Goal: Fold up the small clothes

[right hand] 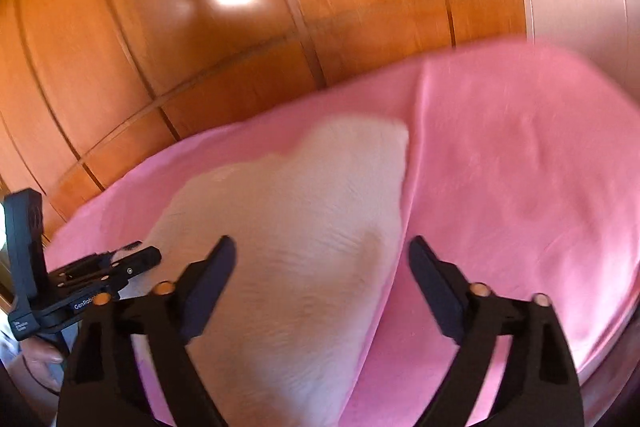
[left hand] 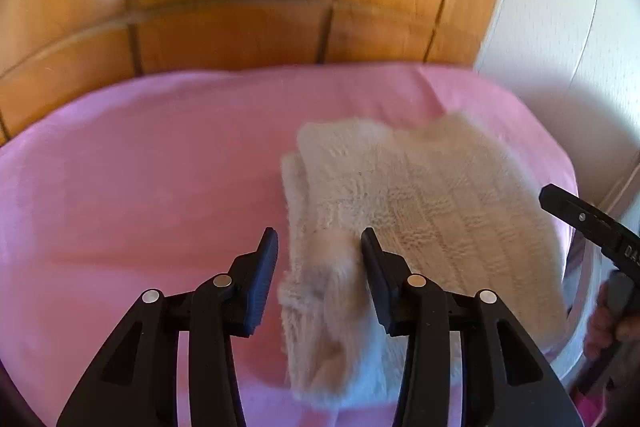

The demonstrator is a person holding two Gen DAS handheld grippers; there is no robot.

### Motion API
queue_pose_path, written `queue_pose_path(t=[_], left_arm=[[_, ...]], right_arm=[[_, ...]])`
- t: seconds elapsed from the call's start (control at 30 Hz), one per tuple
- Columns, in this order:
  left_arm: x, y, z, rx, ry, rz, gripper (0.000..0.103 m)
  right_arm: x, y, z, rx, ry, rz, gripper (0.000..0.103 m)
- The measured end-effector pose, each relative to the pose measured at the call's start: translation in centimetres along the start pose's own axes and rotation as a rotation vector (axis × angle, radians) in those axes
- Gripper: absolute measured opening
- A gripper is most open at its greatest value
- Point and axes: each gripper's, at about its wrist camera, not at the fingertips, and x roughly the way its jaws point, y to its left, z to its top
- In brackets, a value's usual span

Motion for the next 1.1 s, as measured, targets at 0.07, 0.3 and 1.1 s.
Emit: queue_pose_path(t=[0.07, 0.3, 1.1], left_arm=[[-1.3, 0.4, -1.0, 0.0, -0.01, 0.015, 0.042], [0.0, -0.4, -2.8, 0.017, 0.04, 0.074, 0.042], [-9.1, -1.0, -6.4, -0.043, -0.119, 0.18, 0.09]], right_arm=[[-0.6, 1.4, 0.1, -0.052, -0.007, -0.018, 0.057], [1.2, 4.4, -5.6, -0.165, 0.097, -0.213, 0.062], [-5.9, 8.6, -6.5, 0.028, -0.053, -0.415, 0.101]])
